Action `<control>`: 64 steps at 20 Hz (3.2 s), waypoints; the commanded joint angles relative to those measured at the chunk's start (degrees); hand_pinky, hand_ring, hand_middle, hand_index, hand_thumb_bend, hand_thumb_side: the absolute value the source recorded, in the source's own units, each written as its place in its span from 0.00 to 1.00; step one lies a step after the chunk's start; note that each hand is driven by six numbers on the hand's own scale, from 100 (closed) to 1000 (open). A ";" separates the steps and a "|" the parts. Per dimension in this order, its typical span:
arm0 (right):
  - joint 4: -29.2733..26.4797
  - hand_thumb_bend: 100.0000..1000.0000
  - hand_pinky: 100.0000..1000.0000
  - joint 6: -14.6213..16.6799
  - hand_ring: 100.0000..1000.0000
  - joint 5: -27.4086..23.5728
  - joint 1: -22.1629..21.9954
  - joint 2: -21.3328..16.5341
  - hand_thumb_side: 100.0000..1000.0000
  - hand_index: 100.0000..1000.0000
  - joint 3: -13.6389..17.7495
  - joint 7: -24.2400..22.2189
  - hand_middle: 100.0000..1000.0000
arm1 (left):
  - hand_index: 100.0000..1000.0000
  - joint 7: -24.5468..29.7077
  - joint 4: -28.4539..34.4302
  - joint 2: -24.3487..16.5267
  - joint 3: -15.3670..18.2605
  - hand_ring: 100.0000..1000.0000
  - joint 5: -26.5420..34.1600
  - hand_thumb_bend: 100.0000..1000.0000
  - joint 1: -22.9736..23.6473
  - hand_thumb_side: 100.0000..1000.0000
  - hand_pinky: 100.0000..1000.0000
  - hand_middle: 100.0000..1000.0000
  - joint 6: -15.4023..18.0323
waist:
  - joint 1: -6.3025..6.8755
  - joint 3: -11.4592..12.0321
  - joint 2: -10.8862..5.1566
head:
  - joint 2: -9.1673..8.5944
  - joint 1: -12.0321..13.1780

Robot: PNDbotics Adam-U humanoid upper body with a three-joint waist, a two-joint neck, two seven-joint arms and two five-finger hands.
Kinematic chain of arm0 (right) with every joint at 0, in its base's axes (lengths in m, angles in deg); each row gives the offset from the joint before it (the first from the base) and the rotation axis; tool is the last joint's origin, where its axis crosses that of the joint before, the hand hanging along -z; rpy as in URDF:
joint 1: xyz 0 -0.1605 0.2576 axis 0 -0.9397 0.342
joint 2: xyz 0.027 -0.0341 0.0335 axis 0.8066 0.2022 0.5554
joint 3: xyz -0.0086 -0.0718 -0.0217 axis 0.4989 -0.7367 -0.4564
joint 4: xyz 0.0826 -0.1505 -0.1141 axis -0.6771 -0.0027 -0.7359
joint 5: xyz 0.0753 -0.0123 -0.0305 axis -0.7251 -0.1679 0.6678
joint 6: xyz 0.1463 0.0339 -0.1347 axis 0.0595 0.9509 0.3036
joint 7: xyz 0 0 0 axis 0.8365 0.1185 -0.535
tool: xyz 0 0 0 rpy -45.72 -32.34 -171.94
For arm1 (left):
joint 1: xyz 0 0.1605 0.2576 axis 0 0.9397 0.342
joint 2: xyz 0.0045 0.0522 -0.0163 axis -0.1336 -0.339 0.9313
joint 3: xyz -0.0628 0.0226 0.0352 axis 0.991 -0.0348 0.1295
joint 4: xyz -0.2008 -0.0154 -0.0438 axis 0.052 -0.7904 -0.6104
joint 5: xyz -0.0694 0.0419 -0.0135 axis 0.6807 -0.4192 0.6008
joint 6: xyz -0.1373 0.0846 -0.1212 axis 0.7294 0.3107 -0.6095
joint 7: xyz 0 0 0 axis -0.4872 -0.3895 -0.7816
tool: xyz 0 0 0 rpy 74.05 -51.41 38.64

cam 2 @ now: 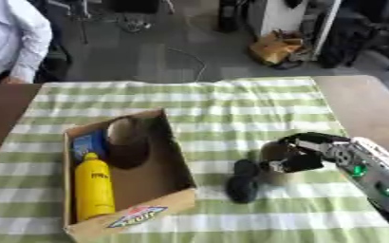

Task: Pick up objects on the table and place them in the box.

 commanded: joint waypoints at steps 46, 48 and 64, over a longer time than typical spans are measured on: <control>-15.83 0.00 0.10 -4.89 0.40 6.44 7.17 -7.97 0.71 0.61 3.78 3.95 0.47 | 1.00 -0.12 0.77 -1.03 0.54 0.96 0.28 0.00 -1.12 0.98 0.89 0.88 -0.38 | -0.65 -0.64 -0.84 | -0.48 0.15; -17.26 0.00 0.09 -5.08 0.39 6.30 8.31 -8.02 0.71 0.61 3.75 3.43 0.47 | 1.00 -0.08 0.77 -1.08 0.49 0.96 0.29 0.00 -1.19 0.98 0.89 0.88 -0.36 | -0.73 -0.53 -0.88 | -0.57 0.20; -25.78 0.00 0.05 -5.94 0.34 5.49 19.90 -3.85 0.73 0.59 2.15 -1.85 0.45 | 1.00 0.41 0.77 -1.22 0.08 0.96 0.54 0.00 -1.45 0.97 0.89 0.88 -0.27 | -1.45 0.48 -1.25 | -1.09 0.68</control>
